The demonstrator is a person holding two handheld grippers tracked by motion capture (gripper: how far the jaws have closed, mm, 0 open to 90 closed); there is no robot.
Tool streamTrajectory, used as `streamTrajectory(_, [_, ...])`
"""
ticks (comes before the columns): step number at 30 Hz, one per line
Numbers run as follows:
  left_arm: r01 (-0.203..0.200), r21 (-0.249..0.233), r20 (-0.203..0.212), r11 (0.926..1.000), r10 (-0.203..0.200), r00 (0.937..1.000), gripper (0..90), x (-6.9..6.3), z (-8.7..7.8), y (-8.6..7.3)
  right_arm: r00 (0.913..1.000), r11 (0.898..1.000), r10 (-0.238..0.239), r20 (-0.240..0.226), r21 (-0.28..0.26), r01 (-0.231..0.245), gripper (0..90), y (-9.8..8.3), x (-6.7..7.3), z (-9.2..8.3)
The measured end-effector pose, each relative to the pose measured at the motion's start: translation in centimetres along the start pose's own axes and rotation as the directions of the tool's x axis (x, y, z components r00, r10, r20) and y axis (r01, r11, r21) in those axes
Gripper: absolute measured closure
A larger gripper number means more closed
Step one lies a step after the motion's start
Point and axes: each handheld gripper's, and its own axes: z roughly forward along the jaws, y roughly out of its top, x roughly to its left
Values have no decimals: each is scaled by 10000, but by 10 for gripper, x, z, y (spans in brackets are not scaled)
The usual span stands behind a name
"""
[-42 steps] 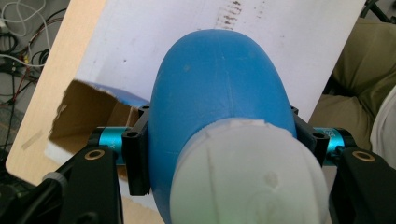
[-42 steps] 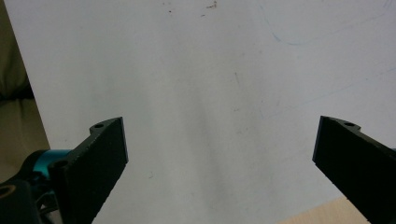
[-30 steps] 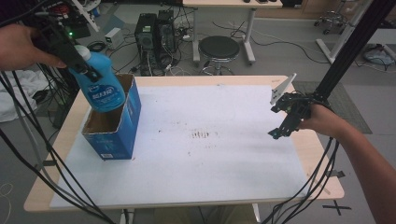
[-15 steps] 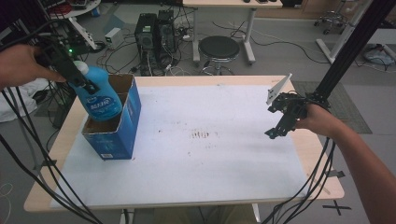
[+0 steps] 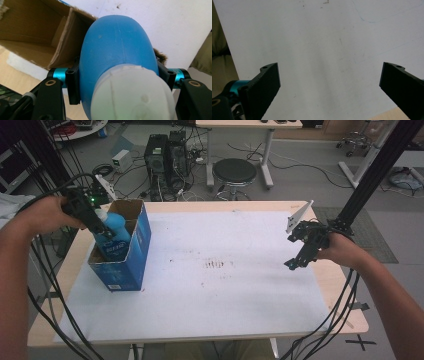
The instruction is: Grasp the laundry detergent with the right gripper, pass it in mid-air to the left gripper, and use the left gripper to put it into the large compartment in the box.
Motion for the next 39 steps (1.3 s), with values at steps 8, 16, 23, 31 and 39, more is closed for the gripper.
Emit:
streamTrajectory(8, [-95, 220, 5, 9997, 95, 10000, 379, 4, 32, -4, 10000, 10000, 66, 10, 60, -66, 22, -1, 0, 3])
streamTrajectory(16, [-134, 544, 138, 9984, 127, 9998, 379, 6, 55, -8, 10000, 9999, 21, -25, 102, -20, 22, 1, 1, 6])
streamTrajectory(23, [-113, 764, 338, 9970, 88, 9994, 379, 8, 70, -11, 10000, 9999, 44, -71, 153, -43, 22, 0, 1, 10])
streamTrajectory(31, [33, 734, 408, 9973, -63, 9991, 377, 11, 70, -11, 9999, 9999, 99, -79, 58, -99, 22, 1, 0, 11])
streamTrajectory(39, [368, 680, 157, 9970, -379, 9992, 315, 12, 66, -13, 9999, 9999, 104, -65, 7, -104, 22, -1, 1, 10])
